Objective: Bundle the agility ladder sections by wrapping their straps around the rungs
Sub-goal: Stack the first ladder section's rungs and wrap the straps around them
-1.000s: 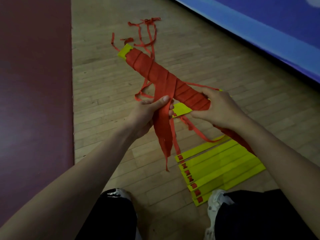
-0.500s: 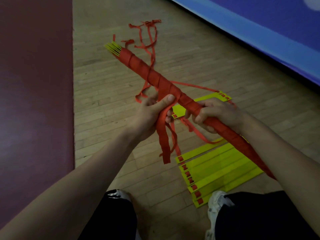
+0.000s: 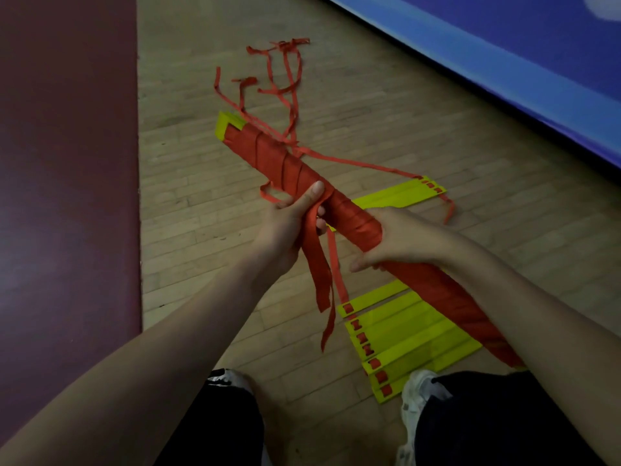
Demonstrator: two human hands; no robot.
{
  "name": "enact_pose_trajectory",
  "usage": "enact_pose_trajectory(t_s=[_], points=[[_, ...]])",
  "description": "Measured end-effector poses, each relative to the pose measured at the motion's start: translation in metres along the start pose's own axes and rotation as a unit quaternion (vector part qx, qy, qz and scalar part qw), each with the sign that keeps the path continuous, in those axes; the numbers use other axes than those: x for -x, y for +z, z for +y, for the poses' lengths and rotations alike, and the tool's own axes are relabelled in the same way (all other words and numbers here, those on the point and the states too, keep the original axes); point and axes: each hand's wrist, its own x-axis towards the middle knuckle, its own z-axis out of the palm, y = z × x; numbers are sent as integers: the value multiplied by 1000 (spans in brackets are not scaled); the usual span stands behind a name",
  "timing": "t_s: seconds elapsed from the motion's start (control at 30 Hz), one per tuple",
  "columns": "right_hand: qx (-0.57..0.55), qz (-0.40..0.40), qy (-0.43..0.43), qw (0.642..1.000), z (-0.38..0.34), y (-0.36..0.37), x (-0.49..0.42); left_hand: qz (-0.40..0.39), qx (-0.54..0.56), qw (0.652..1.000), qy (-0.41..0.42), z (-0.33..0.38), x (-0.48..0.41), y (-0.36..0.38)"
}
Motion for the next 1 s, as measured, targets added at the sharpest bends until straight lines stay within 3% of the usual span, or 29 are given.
enact_pose_trajectory(t_s=[0.07,0.13,0.2,0.27,0.6,0.87,1.0], points=[[130,73,-18,989,4,5,-1,8,4,1000,-6,0,0,0],[267,154,-37,951,7,8,-1,16,13,1000,-11,1,-1,-1],[336,207,-72,916,10,10,-3,16,15,1000,-11,2,-1,-1],[358,212,-94,904,12,10,-3,5,-2,1000,-10,3,-1,-2],[293,206,-64,931,22,-12,-1,-107,-81,988,-69,0,0,-2],[240,187,-42,952,18,-21,4,-130,-115,983,-56,5,1,-1],[156,151,-38,975,13,-21,4,-108,-126,984,-59,6,1,-3]])
